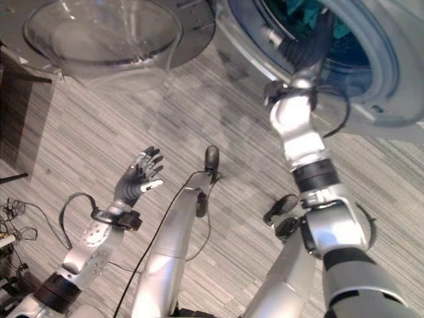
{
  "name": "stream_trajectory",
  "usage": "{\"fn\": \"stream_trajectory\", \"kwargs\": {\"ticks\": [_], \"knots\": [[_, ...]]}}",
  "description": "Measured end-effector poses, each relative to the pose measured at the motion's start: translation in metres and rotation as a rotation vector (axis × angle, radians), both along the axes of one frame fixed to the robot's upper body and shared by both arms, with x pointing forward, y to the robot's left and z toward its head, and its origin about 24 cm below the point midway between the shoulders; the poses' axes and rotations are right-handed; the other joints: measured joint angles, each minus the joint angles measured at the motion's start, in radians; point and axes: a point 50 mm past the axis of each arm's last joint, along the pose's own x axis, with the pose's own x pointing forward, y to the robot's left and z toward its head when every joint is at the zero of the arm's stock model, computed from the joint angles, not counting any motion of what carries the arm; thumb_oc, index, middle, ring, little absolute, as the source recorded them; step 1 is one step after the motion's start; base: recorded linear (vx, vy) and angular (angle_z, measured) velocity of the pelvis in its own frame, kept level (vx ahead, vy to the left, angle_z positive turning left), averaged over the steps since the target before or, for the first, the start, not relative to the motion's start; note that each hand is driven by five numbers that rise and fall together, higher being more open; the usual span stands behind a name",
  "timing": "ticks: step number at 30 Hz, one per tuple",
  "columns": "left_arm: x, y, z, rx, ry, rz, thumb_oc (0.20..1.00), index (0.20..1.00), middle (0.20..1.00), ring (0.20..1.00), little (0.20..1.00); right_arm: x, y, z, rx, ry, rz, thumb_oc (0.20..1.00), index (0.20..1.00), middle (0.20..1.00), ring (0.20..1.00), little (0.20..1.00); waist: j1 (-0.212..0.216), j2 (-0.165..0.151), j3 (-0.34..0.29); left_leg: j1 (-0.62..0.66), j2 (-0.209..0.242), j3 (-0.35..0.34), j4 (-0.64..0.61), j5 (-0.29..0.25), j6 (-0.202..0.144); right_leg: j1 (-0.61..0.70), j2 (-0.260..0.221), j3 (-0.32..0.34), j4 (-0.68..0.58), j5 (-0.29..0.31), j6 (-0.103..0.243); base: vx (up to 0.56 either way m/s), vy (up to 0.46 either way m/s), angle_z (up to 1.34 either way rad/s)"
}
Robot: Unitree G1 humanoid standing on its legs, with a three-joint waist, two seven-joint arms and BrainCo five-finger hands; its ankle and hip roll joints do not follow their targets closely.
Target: Grab the laundry basket,head to the washer,open it,put in the laundry and shut it.
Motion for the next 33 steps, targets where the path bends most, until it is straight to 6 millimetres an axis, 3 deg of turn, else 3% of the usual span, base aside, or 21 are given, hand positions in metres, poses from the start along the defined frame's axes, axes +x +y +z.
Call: {"fn": "stream_trajectory", "kwargs": {"ticks": [3,5,8,10,11,15,16,19,20,24,27,32,33], "knots": [[0.000,-0.004,-0.002,-0.018,0.004,0.009,1.000,1.000,1.000,1.000,1.000,-0.005,0.012,-0.039,-0.041,0.086,0.049,1.000,1.000,1.000,1.000,1.000,-0.005,-0.009,-0.003,0.073,0.010,-0.001,-0.095,0.038,-0.006,0.063,0.023,-0.021,-0.073,0.029,0.002,-0.05,0.010,-0.09],[0.001,-0.005,-0.002,-0.023,-0.001,0.017,1.000,1.000,1.000,1.000,1.000,-0.016,0.023,-0.068,-0.085,0.151,0.114,1.000,1.000,1.000,1.000,1.000,-0.024,-0.032,-0.007,0.118,0.019,-0.006,-0.126,0.045,-0.011,0.115,0.041,-0.040,-0.116,0.043,0.000,-0.03,0.003,-0.09],[0.003,-0.002,-0.004,-0.019,0.003,0.040,1.000,1.000,1.000,1.000,1.000,-0.034,0.031,-0.128,-0.071,0.324,0.183,1.000,1.000,1.000,1.000,1.000,-0.052,-0.094,-0.030,0.225,0.032,0.001,-0.181,0.053,-0.016,0.226,0.072,-0.047,-0.198,0.063,0.011,0.00,-0.008,-0.13],[0.004,0.001,-0.004,-0.017,0.002,0.062,1.000,1.000,1.000,1.000,1.000,-0.043,0.032,-0.156,-0.059,0.420,0.212,1.000,1.000,1.000,1.000,1.000,-0.069,-0.118,-0.043,0.272,0.039,0.004,-0.196,0.051,-0.019,0.276,0.086,-0.048,-0.231,0.071,0.013,0.03,-0.002,-0.11],[0.006,0.007,-0.005,-0.009,0.005,0.092,1.000,1.000,1.000,1.000,1.000,-0.058,0.030,-0.189,-0.053,0.543,0.243,1.000,1.000,1.000,1.000,1.000,-0.086,-0.135,-0.049,0.352,0.044,0.003,-0.215,0.045,-0.026,0.369,0.100,-0.062,-0.281,0.084,0.018,0.05,0.002,-0.12],[0.004,0.025,-0.017,0.034,0.046,0.165,1.000,1.000,1.000,1.000,1.000,-0.095,0.018,-0.247,-0.066,0.782,0.302,1.000,1.000,1.000,1.000,1.000,-0.104,-0.169,-0.083,0.511,0.057,0.015,-0.229,0.014,-0.030,0.554,0.133,-0.062,-0.381,0.105,0.035,0.07,-0.013,-0.18],[0.000,0.033,-0.021,0.048,0.059,0.194,1.000,1.000,1.000,1.000,1.000,-0.110,0.009,-0.263,-0.086,0.860,0.303,1.000,1.000,1.000,1.000,1.000,-0.115,-0.190,-0.110,0.564,0.063,0.032,-0.250,0.009,-0.035,0.596,0.141,-0.049,-0.413,0.113,0.037,0.07,-0.035,-0.28],[-0.009,0.042,-0.036,0.081,0.113,0.230,1.000,1.000,1.000,1.000,1.000,-0.130,-0.007,-0.279,-0.130,0.963,0.330,1.000,1.000,1.000,1.000,1.000,-0.137,-0.200,-0.132,0.664,0.070,0.036,-0.283,0.008,-0.037,0.710,0.164,-0.054,-0.489,0.138,0.043,0.09,-0.009,-0.13],[-0.017,0.049,-0.049,0.096,0.162,0.253,1.000,1.000,1.000,1.000,1.000,-0.148,-0.020,-0.289,-0.141,1.026,0.328,1.000,1.000,1.000,1.000,1.000,-0.147,-0.204,-0.163,0.724,0.069,0.039,-0.318,0.006,-0.040,0.771,0.172,-0.057,-0.531,0.147,0.043,0.04,0.008,-0.10],[-0.040,0.068,-0.081,0.099,0.303,0.353,1.000,1.000,1.000,1.000,1.000,-0.172,-0.037,-0.274,-0.149,0.997,0.310,1.000,1.000,1.000,1.000,1.000,-0.177,-0.192,-0.222,0.854,0.071,0.069,-0.380,0.005,-0.041,0.903,0.191,-0.048,-0.644,0.187,0.049,0.06,-0.014,-0.20],[-0.058,0.071,-0.096,0.084,0.371,0.399,1.000,1.000,1.000,1.000,1.000,-0.168,-0.044,-0.224,-0.193,0.772,0.265,1.000,1.000,1.000,1.000,1.000,-0.215,-0.171,-0.302,0.955,0.075,0.108,-0.440,-0.002,-0.049,0.988,0.204,-0.029,-0.728,0.215,0.055,0.14,-0.042,-0.30],[-0.074,0.060,-0.112,0.042,0.448,0.418,1.000,1.000,1.000,1.000,1.000,-0.165,-0.061,-0.155,-0.329,0.443,0.084,1.000,1.000,1.000,1.000,1.000,-0.214,-0.143,-0.411,1.046,0.084,0.142,-0.507,0.004,-0.056,1.053,0.229,-0.006,-0.801,0.231,0.062,0.10,-0.030,-0.20],[-0.075,0.060,-0.113,0.044,0.454,0.415,1.000,1.000,1.000,1.000,1.000,-0.164,-0.064,-0.148,-0.351,0.417,0.052,1.000,1.000,1.000,1.000,1.000,-0.213,-0.142,-0.412,1.057,0.085,0.142,-0.511,0.006,-0.056,1.072,0.233,-0.005,-0.809,0.235,0.063,0.09,-0.024,-0.08]]}}
